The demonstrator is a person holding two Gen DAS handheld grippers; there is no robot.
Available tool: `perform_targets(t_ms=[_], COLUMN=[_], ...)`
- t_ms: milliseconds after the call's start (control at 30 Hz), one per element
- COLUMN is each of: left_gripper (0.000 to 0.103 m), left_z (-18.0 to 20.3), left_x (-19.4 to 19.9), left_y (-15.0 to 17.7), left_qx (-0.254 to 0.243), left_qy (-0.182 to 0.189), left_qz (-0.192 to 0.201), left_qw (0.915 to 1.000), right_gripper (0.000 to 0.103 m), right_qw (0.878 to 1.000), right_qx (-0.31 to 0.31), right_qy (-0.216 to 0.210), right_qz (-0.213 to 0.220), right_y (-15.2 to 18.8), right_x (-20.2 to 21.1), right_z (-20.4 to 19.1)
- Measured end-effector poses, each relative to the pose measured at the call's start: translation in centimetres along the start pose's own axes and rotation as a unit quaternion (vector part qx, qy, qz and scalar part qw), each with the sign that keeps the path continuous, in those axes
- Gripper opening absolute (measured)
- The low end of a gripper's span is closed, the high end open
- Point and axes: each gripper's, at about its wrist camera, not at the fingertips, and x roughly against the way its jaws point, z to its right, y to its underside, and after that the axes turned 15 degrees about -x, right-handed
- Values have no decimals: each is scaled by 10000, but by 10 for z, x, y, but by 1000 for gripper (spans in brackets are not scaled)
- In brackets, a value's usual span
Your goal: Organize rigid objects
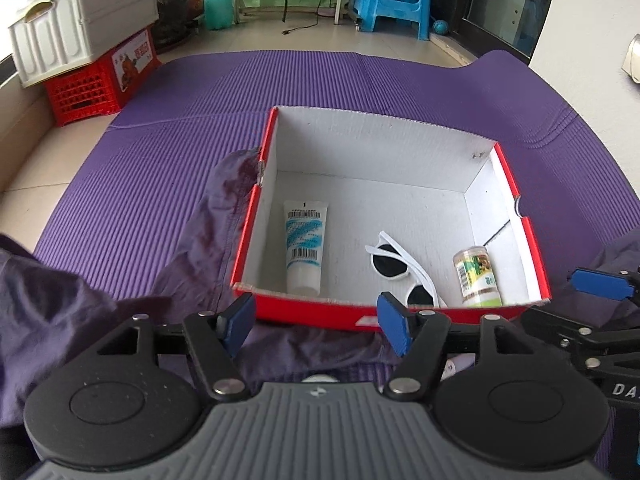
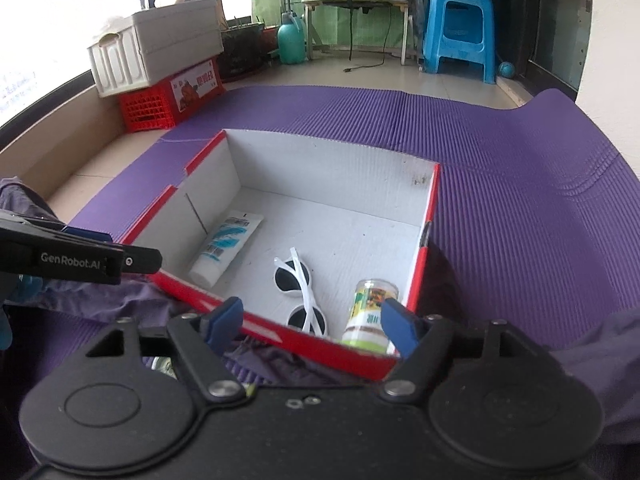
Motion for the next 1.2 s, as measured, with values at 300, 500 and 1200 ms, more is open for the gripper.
perform_targets(t_ms=[300, 500, 1200], left_gripper=[85, 103, 102], left_z=[2, 7, 8], left_x=[28, 31, -30], left_y=[41, 78, 164], left_qx=[232, 459, 679], left_qy=[-83, -397, -684], left_qz=[-28, -168, -1454], left_qw=[9997, 9980, 9847], right_gripper=[84, 84, 84], right_qw=[9999, 9998, 9986], right_qx=[-48, -33, -206], right_qy=[-113, -111, 48], right_qz=[-25, -136, -481], right_y=[29, 51, 77], right_x=[34, 42, 30], right_z=[9, 16, 34])
